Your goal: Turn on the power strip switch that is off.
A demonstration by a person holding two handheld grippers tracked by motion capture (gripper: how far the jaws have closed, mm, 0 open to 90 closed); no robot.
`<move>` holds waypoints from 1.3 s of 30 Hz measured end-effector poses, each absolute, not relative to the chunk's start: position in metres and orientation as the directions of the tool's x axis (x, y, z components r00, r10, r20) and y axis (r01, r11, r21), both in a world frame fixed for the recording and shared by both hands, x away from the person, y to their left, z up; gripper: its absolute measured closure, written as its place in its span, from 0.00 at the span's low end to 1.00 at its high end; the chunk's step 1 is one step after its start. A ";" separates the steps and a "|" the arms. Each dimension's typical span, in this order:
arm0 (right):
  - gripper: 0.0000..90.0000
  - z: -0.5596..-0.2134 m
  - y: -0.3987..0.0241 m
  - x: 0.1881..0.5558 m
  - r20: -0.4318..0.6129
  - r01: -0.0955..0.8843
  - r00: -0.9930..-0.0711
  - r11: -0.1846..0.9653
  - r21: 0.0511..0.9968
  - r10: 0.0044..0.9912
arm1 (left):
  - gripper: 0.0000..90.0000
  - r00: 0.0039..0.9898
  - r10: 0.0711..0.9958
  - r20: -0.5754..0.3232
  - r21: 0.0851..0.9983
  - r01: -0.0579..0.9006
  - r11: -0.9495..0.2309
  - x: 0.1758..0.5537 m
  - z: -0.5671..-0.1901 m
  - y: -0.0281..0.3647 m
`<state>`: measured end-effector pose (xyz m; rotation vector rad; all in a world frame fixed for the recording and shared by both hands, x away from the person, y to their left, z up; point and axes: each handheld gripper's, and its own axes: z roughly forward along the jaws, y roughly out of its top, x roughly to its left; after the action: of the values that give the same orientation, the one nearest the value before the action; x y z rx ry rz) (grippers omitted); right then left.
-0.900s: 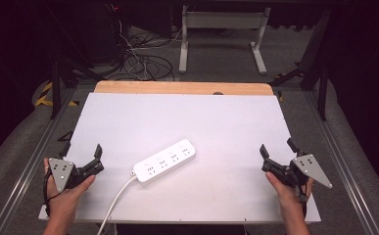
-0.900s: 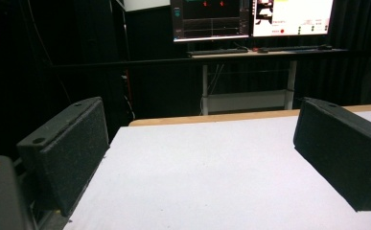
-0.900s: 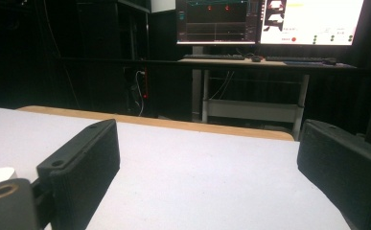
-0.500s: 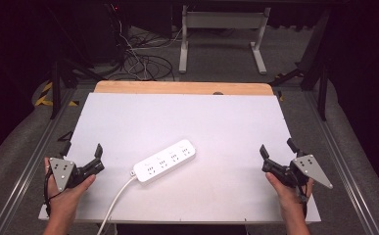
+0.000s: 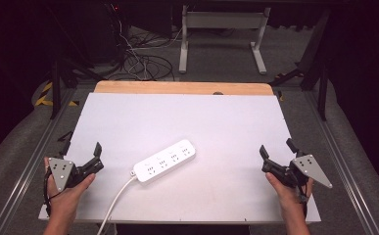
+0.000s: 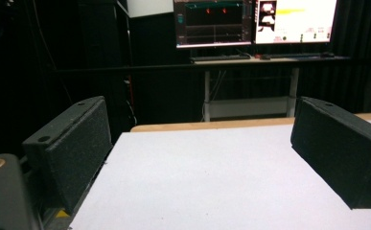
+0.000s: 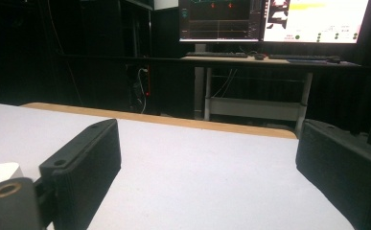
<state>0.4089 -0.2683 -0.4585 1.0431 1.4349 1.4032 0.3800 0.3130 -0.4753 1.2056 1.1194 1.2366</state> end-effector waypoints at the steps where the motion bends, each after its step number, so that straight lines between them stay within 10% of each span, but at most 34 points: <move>1: 0.10 -0.459 -0.268 0.409 -0.022 0.001 -0.293 0.024 1.000 0.956 | 0.08 0.034 0.999 0.038 0.997 -0.063 -0.036 0.380 -0.475 0.314; 27: 0.11 -0.460 -0.267 0.411 -0.021 0.014 -0.299 0.027 1.000 0.954 | 0.17 0.011 1.000 0.002 0.998 -0.062 -0.001 0.373 -0.455 0.317; 39: 0.13 -0.459 -0.267 0.411 -0.016 0.018 -0.308 0.023 1.000 0.951 | 0.92 0.084 0.993 -0.080 0.996 0.041 0.076 0.362 -0.448 0.325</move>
<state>0.4108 -0.2666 -0.4592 1.0460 1.4620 1.4099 0.3621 0.3255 -0.4485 1.2185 1.2090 1.0703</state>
